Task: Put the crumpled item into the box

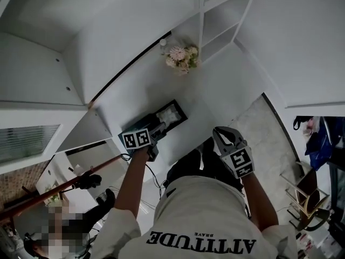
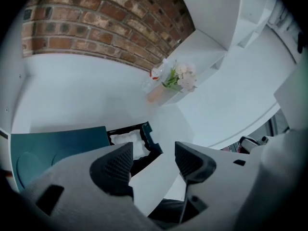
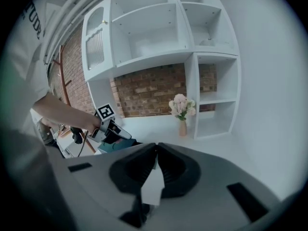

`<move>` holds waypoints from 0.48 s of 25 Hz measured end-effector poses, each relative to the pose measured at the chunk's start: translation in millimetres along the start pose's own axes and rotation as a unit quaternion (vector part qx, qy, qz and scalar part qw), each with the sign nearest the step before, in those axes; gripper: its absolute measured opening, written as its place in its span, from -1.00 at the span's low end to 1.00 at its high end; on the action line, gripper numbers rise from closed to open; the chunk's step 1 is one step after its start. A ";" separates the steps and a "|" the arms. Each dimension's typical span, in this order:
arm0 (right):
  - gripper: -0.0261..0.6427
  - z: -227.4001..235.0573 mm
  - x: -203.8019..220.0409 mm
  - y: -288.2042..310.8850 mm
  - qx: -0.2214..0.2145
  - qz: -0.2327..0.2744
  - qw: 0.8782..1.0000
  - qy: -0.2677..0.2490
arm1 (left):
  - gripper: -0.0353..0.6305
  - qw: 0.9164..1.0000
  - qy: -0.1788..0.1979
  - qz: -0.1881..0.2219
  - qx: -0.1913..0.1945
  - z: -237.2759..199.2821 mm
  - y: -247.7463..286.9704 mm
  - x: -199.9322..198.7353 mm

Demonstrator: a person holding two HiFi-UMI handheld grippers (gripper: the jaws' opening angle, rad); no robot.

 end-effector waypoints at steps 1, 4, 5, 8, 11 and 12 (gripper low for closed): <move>-0.82 -3.2 -2.3 0.1 -0.002 0.003 1.000 -0.002 | -0.06 1.000 0.007 0.011 0.004 1.8 -6.4 -0.3; -0.82 -13.1 -8.5 -0.1 -0.007 0.000 1.000 -0.015 | -0.06 0.999 0.031 0.037 0.014 5.2 -25.2 1.8; -0.82 -16.8 -9.9 -0.1 -0.008 -0.001 1.000 -0.021 | -0.08 0.998 0.039 0.044 0.020 7.0 -31.6 3.6; -0.82 -26.5 -15.0 0.8 -0.009 0.000 0.999 -0.036 | -0.17 0.995 0.061 0.066 0.044 18.0 -50.2 9.3; -0.82 -33.9 -22.0 1.2 -0.010 0.004 0.999 -0.043 | -0.30 0.991 0.095 0.084 0.043 22.4 -66.4 16.1; -0.82 -36.0 -22.6 1.0 -0.009 0.006 0.999 -0.045 | -0.38 0.989 0.107 0.090 0.038 23.4 -72.3 17.9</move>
Point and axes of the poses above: the fingertips, and each gripper's own axes: y forward along the fingers, z to its right, x out of its underside, the point moved 5 cm from there along -y, backward along the fingers
